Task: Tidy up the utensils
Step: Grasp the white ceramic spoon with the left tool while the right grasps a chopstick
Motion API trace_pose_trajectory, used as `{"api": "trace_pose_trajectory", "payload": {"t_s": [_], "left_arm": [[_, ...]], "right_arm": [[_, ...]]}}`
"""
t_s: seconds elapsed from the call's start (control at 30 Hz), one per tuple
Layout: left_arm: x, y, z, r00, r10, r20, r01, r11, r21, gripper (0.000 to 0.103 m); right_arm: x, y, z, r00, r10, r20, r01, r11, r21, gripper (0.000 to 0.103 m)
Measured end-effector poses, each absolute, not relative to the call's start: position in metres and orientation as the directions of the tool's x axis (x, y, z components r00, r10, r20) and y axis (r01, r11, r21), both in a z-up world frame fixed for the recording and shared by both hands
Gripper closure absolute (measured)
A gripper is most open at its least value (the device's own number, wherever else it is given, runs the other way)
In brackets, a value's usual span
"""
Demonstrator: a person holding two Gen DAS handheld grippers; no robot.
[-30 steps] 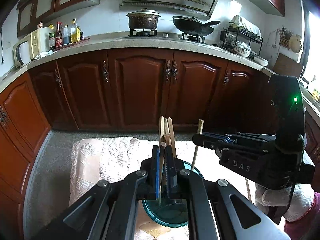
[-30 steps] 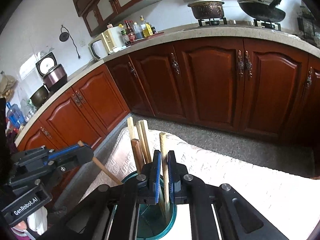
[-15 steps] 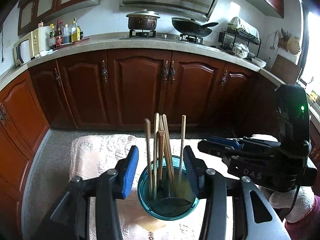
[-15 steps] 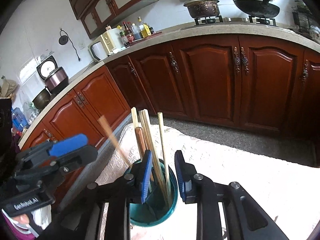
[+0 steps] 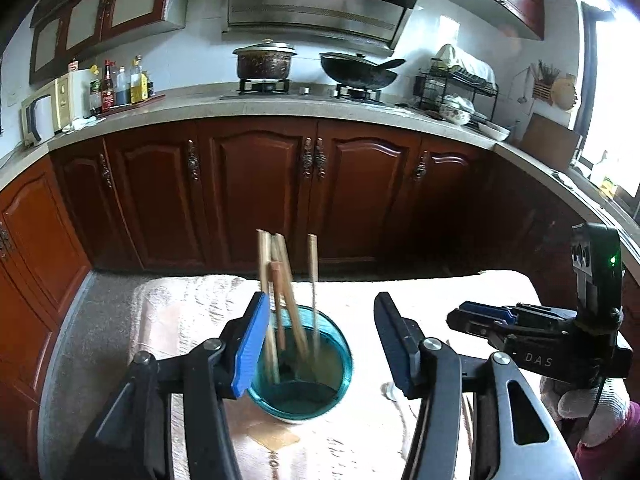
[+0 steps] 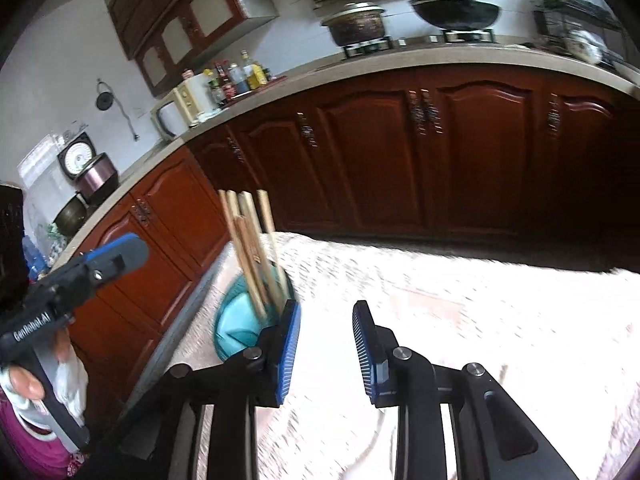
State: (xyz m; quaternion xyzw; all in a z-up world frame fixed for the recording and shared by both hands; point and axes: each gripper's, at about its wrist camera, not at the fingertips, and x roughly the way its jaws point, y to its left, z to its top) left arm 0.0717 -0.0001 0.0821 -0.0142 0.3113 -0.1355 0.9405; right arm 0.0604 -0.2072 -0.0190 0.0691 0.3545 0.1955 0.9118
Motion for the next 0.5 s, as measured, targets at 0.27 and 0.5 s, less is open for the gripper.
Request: {"api": "trace_pose_trajectory", "payload": {"t_s": [0.27, 0.5], "left_arm": [[0.058, -0.030, 0.060, 0.708, -0.329, -0.625, 0.304, 0.941, -0.150, 0.047], [0.057, -0.061, 0.022, 0.623, -0.369, -0.689, 0.347, 0.921, -0.179, 0.047]], "right_arm": [[0.026, -0.272, -0.056, 0.658, 0.298, -0.691, -0.181, 0.954, 0.239, 0.071], [0.016, -0.315, -0.119, 0.589, 0.251, -0.768, -0.072, 0.963, 0.259, 0.071]]}}
